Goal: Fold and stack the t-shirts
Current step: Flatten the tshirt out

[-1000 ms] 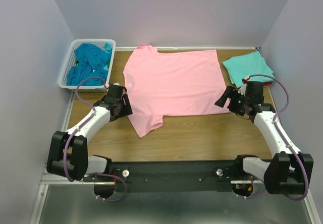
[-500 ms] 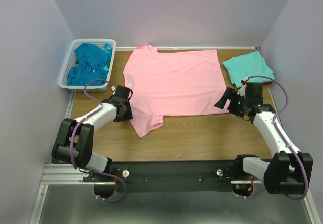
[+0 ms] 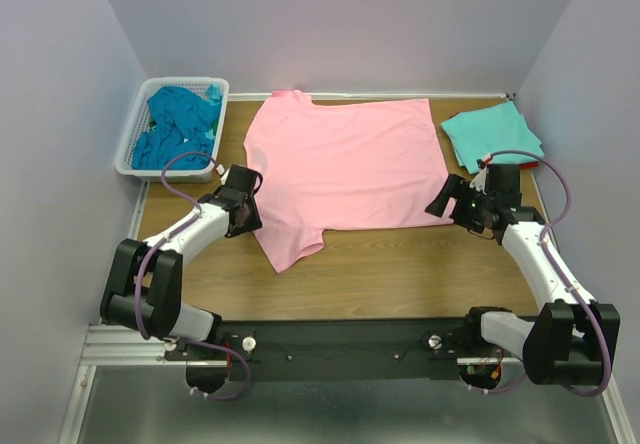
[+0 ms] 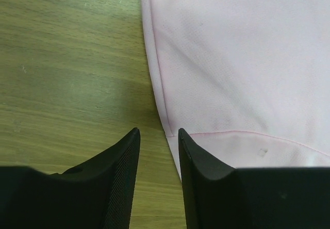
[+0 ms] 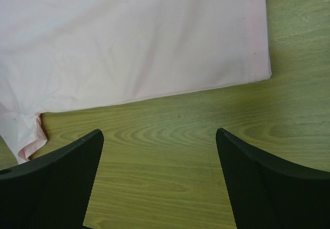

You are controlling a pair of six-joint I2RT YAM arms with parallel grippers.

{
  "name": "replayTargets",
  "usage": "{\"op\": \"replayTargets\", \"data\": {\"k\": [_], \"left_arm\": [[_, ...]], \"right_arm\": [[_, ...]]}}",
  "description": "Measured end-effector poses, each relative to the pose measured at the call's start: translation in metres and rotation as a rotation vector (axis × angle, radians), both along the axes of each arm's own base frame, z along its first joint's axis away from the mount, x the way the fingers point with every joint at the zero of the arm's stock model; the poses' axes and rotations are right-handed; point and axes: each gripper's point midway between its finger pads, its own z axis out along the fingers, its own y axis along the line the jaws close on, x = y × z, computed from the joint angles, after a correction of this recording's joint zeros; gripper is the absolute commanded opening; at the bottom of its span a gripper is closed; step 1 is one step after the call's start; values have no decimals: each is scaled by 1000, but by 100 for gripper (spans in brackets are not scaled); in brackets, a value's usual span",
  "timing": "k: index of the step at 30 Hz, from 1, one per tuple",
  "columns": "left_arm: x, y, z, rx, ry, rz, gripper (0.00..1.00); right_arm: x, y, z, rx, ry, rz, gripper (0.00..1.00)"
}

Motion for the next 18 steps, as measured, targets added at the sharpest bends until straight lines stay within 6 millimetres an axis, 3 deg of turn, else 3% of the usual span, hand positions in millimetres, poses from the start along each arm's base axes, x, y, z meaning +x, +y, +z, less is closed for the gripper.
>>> {"op": "replayTargets", "data": {"k": [11,18], "left_arm": [[4,-2,-19,15,43,-10,42],[3,-2,-20,22,48,-21,27]], "right_arm": [[0,0,-1,0,2,0,96],[0,-2,0,-8,-3,-7,95]]}}
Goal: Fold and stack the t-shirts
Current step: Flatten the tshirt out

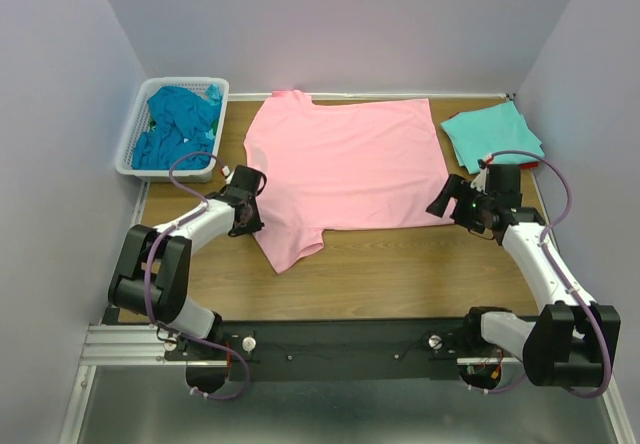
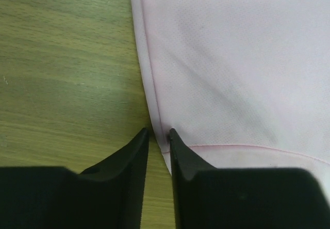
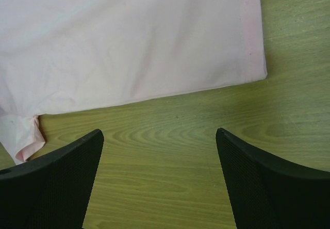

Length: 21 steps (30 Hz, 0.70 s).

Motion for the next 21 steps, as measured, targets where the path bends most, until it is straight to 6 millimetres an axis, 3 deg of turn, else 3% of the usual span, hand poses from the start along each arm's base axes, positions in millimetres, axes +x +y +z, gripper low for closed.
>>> {"op": "replayTargets", "data": {"k": [5,8,12,17,21], "left_arm": [[-6,1,0,1,4,-5,6],[-9,1,0,2,8,-6,1],[-9,2,2,2,4,-8,1],[-10,2,5,0,-13,-14,1],[-11,3,3,5,-16,-26,1]], "right_arm": [[0,-5,-3,-24,4,-22,95],[0,-10,-6,-43,11,-38,95],[1,-18,-15,-77,40,-72,90],[-1,-29,-40,-115,134,-132,82],[-2,-34,-54,-133,187,-169,72]]}}
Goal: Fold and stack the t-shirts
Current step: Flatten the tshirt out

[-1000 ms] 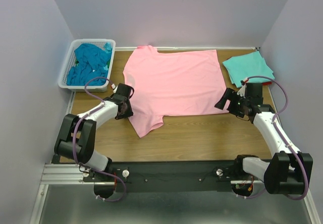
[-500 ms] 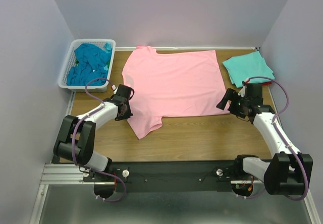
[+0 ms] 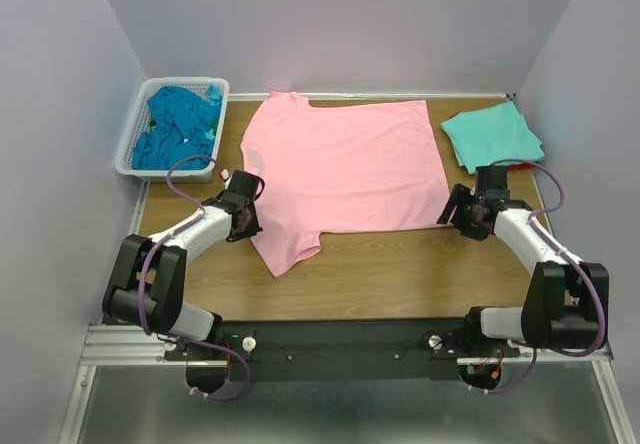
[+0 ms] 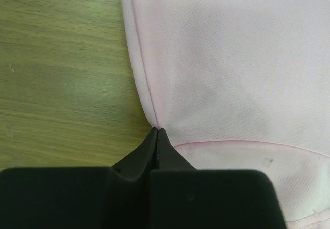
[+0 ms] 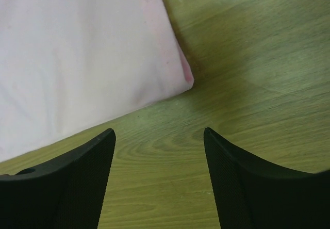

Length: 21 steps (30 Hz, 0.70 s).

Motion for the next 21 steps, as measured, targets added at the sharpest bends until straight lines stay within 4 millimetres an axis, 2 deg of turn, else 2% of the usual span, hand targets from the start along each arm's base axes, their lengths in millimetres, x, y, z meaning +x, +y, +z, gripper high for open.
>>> {"op": "replayTargets", "data": {"k": [10,21], "left_arm": [[4,0,1,7,-18,-24,1],[5,0,3,11,-28,-36,1]], "right_arm": [[9,-14,-10,-38,8,-119,48],[15,-19,-27,-40,37,-194,44]]}}
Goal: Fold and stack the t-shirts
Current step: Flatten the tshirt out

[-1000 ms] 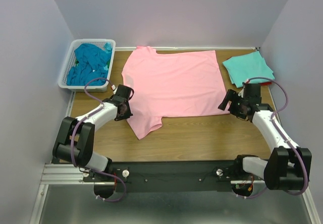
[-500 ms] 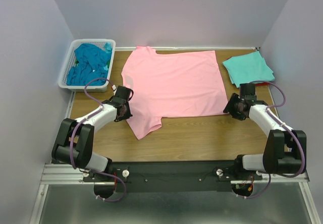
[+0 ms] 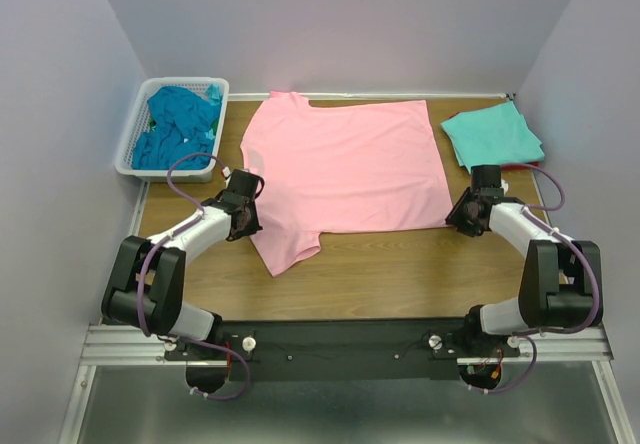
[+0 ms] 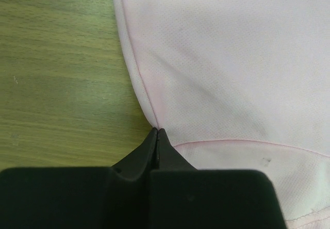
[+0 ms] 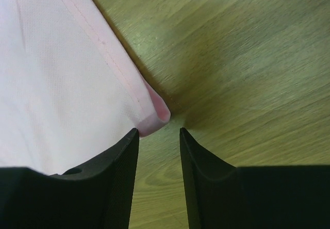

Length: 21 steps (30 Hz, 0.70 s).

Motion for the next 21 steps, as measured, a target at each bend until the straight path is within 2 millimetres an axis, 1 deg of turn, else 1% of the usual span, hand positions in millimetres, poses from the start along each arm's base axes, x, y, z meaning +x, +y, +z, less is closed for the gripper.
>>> {"op": "replayTargets", "data": {"k": [12,14,16,18,19,21], "left_arm": [[1,0,3,-2,-10,-2,1],[1,0,3,-2,-10,-2,1],[1,0,3,-2,-11,-2,1],[1,0,3,-2,-10,-2,1],[1,0,3,-2,-11,-2,1],[1,0,3,-2,-11,-2,1]], "right_arm": [[9,-1,0,3,-19,-23,43],[9,-1,-2,3,-16,-24,38],[9,-2,-4,1,-11,-29,37],[9,-2,-5,0,-10,-30,33],[8,-2,-5,-1,-9,-31,27],[7,-3,-7,-2,-8,-33,20]]}}
